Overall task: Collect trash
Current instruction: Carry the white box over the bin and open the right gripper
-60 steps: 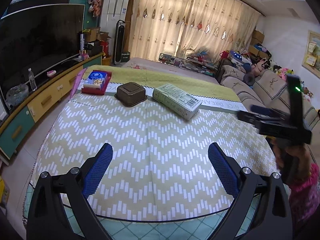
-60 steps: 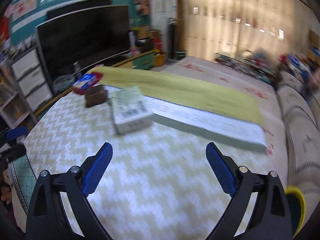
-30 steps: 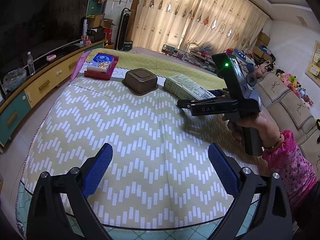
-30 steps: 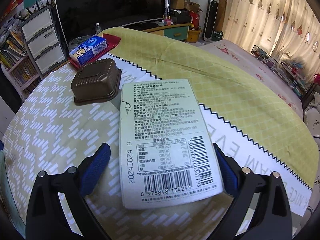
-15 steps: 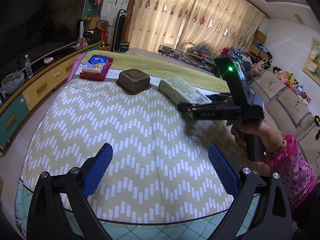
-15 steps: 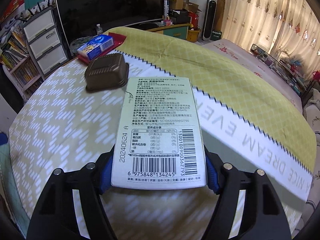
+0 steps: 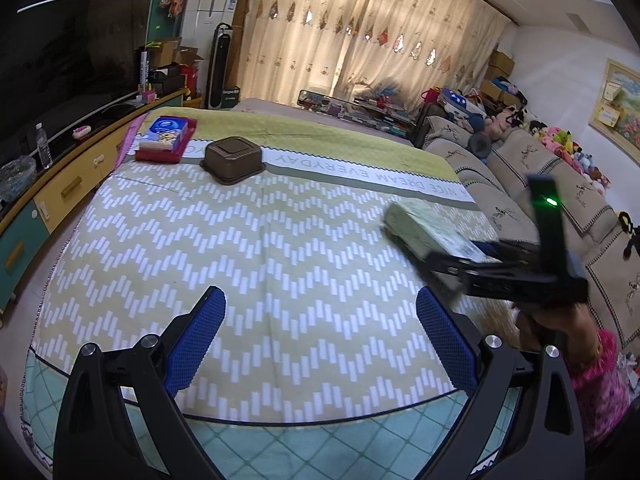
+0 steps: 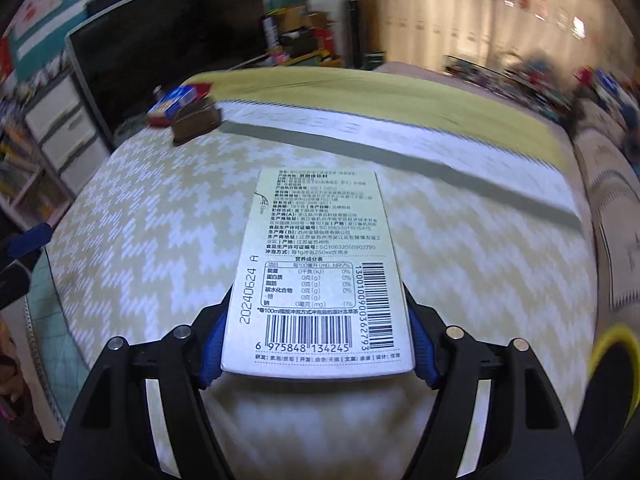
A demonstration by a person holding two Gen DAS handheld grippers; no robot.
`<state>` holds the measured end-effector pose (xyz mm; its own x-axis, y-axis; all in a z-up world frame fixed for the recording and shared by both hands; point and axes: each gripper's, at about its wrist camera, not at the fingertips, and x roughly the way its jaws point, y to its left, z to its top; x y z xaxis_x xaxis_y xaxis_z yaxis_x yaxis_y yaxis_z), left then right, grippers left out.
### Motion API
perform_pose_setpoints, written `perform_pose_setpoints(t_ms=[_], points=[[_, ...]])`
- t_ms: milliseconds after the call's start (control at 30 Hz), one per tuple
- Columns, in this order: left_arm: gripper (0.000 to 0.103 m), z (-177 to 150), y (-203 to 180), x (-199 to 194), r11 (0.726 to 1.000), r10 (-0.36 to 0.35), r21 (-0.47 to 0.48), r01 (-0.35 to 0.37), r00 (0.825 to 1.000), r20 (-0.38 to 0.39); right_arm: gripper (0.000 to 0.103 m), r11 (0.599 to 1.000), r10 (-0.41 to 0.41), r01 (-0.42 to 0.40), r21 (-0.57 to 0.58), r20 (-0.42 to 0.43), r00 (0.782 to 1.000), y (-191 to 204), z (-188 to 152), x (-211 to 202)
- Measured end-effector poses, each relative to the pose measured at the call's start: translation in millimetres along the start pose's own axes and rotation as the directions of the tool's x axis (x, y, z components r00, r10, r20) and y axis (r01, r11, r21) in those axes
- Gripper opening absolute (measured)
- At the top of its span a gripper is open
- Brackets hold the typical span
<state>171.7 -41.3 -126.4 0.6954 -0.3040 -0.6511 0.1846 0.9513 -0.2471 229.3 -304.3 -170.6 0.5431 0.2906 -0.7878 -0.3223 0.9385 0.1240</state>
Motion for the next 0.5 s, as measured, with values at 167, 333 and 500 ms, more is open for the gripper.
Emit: perform_pose_setpoints(t_ms=[167, 333, 500], points=[[0.095, -1.1, -12.4, 3.1, 1.000, -0.010, 0.021, 0.010, 1.000, -0.014, 0.068, 0.992, -0.050, 0.042, 0.120, 0.060, 0.997, -31.7, -39.3, -45.2], [0.095, -3.1, -27.8, 7.2, 0.999, -0.023, 0.047, 0.024, 0.999, -0.030, 0.068, 0.953, -0.184, 0.153, 0.263, 0.098, 0.978, -77.9, -71.8, -88.7], [0.095, -4.3, -44.3, 10.6, 0.997, -0.033, 0.074, 0.036, 0.998, -0.045, 0.068, 0.877, -0.322, 0.268, 0.399, 0.072, 0.944, -132.3, -101.9, -112.2]])
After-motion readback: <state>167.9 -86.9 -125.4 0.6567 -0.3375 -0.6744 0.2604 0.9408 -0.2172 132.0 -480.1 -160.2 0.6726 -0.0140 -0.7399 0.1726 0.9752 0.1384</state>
